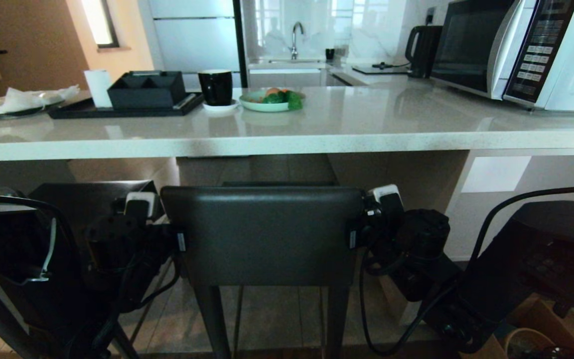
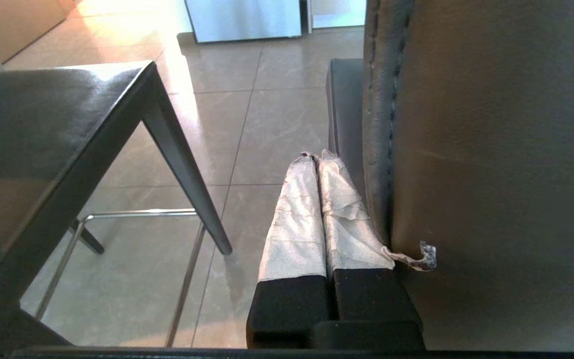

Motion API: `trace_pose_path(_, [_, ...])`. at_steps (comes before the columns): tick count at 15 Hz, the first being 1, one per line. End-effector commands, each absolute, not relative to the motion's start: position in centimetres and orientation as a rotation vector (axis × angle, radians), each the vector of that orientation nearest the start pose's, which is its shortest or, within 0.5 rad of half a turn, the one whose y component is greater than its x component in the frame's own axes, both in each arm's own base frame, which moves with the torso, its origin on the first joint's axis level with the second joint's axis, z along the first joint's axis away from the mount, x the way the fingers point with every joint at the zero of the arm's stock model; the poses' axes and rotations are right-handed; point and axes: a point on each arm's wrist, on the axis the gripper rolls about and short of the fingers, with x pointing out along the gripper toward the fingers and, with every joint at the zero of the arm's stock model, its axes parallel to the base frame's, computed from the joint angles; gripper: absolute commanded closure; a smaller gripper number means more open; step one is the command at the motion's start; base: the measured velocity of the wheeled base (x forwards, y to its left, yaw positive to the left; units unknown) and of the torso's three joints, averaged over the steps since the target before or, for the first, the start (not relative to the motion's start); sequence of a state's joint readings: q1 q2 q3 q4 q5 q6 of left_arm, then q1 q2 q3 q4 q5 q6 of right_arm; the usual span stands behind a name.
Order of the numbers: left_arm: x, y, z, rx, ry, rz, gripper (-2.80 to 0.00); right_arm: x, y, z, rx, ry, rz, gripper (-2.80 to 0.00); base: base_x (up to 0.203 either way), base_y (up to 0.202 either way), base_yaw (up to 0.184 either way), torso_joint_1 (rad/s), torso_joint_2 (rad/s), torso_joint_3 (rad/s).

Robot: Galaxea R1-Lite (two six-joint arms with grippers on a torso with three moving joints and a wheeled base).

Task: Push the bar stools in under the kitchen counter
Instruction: Push the gray chair back under the dining table

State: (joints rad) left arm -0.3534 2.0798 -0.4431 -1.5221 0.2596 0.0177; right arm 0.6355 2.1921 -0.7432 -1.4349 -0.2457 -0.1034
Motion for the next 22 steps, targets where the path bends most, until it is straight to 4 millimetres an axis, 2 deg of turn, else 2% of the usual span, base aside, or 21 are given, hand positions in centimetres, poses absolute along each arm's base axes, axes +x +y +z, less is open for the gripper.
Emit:
trace_pose_path(1, [29.2,-11.3,7.2,0.048,0.098,-0.127,0.0,29.9,22.2,7.8,-0.107,-0.012,0.406,0.0,0.0,0.0,0.0,0.0,0.0,0.0])
trace_pose_path(5, [29.6,-13.2,6.4,0.052,0.098,-0.144,0.0,30.8,20.7,7.8,-0.107,-0.007,0.362,0.0,0.0,0.0,0.0,0.0,0.0,0.0])
trace_pose_path(9, [30.4,-14.0,6.3,0.047,0.078,-0.155,0.0,31.3,20.1,7.8,-0.108,-0.008,0.344,0.0,0.0,0.0,0.0,0.0,0.0,0.0])
trace_pose_path(13, [29.8,-13.9,6.2,0.049,0.096,-0.161,0.0,31.8,20.3,7.7,-0.108,-0.014,0.341,0.0,0.0,0.0,0.0,0.0,0.0,0.0])
trace_pose_path(22, [30.6,-13.5,6.2,0.044,0.086,-0.138,0.0,32.6,19.6,7.4,-0.116,0.007,0.303,0.0,0.0,0.0,0.0,0.0,0.0,0.0])
